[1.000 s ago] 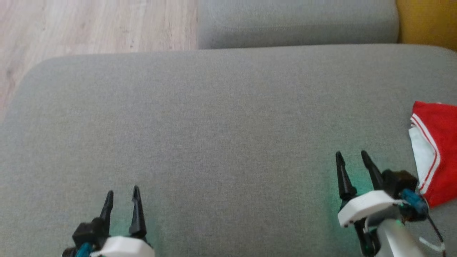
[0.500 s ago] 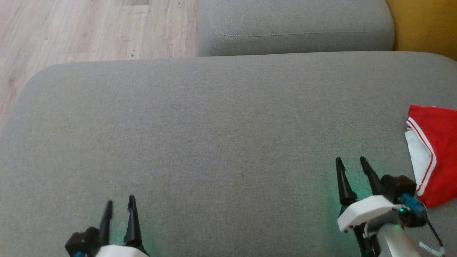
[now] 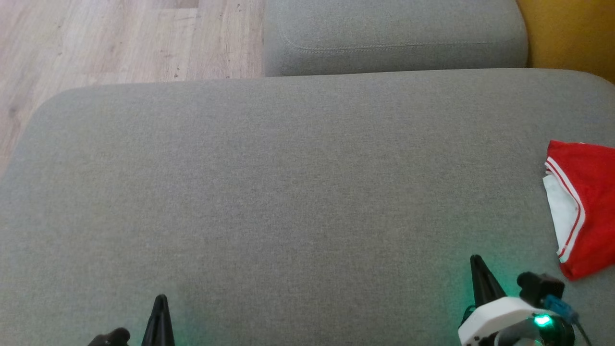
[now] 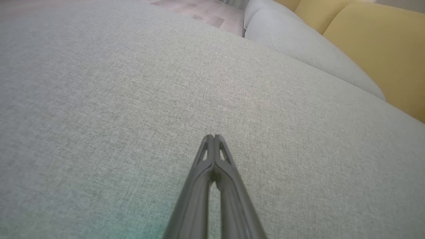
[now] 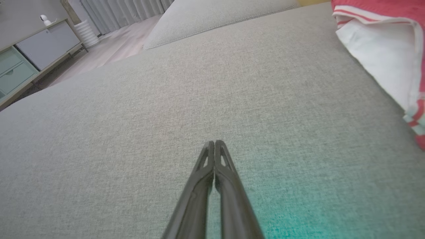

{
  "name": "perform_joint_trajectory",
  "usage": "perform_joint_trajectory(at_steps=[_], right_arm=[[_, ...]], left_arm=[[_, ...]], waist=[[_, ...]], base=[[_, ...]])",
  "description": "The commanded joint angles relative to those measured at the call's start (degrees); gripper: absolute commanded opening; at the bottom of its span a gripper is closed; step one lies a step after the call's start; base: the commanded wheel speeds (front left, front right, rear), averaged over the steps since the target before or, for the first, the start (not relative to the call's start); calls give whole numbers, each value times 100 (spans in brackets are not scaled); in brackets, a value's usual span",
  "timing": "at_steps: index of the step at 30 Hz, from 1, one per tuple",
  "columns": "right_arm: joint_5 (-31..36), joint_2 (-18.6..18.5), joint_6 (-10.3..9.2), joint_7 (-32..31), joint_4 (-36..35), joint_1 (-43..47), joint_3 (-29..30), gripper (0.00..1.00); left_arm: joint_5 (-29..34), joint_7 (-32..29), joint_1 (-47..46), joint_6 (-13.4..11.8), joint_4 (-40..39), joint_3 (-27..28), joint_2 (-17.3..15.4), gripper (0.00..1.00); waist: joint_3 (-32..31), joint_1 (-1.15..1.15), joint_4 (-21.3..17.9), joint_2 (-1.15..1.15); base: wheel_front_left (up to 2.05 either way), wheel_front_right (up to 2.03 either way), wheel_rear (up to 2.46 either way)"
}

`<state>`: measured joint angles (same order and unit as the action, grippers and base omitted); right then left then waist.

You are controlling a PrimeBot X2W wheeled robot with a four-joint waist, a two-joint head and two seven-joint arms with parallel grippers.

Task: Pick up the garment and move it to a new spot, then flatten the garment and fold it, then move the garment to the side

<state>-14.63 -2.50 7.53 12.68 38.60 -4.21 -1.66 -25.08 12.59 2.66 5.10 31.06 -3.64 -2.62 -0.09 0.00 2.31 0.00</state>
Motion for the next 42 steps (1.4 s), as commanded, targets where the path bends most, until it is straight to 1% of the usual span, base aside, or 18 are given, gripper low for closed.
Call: perform_joint_trajectory(at_steps=[1,42], right_arm=[[-213,-7,0,-51,-237,-275,29,0],[-2864,-18,-2,-700,-1026,-241,299,0]], left_arm=[[-172,-34,-206,18,-211,87,-3,0],[-2471,-687,-440,96,-739,408,-11,0]], waist=[[1,0,-4,0],[10,0,-84,0]], base=[[0,0,0],[0,0,0]])
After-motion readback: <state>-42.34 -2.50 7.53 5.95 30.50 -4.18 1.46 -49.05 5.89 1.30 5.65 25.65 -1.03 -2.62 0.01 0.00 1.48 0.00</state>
